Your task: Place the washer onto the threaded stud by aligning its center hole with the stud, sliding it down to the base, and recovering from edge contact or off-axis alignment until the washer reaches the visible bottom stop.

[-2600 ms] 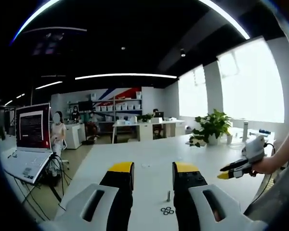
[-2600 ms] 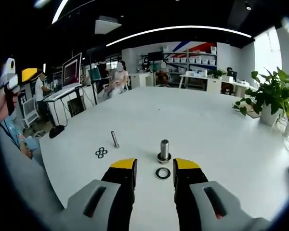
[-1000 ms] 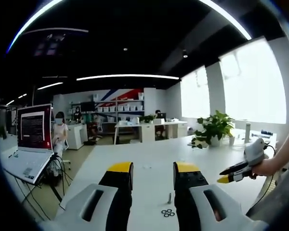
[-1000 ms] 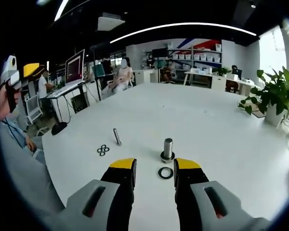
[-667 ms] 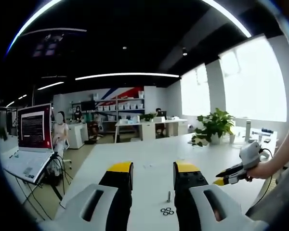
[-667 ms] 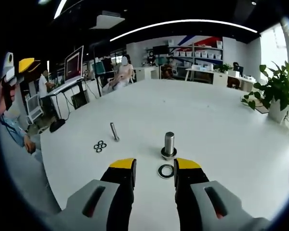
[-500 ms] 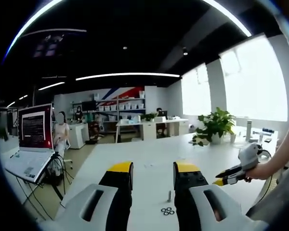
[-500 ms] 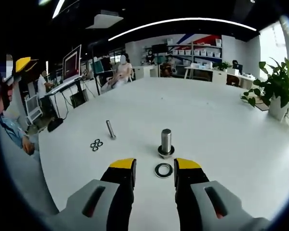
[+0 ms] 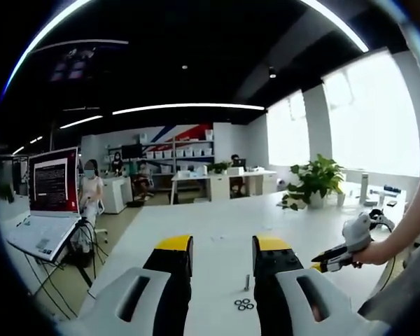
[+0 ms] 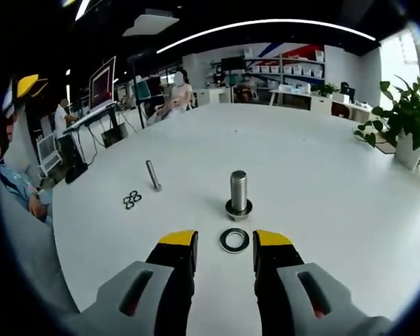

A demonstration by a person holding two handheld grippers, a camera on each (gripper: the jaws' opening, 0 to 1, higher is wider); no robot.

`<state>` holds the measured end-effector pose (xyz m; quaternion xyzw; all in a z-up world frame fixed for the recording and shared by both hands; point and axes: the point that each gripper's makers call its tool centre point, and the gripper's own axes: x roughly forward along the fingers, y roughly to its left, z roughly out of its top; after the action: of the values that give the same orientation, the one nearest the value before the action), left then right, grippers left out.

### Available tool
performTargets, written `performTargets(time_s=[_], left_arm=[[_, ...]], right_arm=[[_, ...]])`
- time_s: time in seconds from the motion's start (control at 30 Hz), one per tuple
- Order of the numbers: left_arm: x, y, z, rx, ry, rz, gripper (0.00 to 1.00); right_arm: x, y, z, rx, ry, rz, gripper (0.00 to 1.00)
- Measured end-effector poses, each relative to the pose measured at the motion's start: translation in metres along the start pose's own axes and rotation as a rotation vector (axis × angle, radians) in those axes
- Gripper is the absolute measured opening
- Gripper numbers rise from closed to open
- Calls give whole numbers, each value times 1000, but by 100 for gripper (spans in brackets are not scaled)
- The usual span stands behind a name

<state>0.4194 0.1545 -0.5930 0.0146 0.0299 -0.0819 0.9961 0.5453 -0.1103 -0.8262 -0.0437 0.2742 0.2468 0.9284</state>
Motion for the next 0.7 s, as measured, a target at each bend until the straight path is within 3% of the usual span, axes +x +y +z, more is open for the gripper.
performTargets(time_s=[0.7], left_arm=[[5, 1, -3, 10, 14, 16, 32]], right_arm=[[22, -4, -24, -3, 50, 3, 33]])
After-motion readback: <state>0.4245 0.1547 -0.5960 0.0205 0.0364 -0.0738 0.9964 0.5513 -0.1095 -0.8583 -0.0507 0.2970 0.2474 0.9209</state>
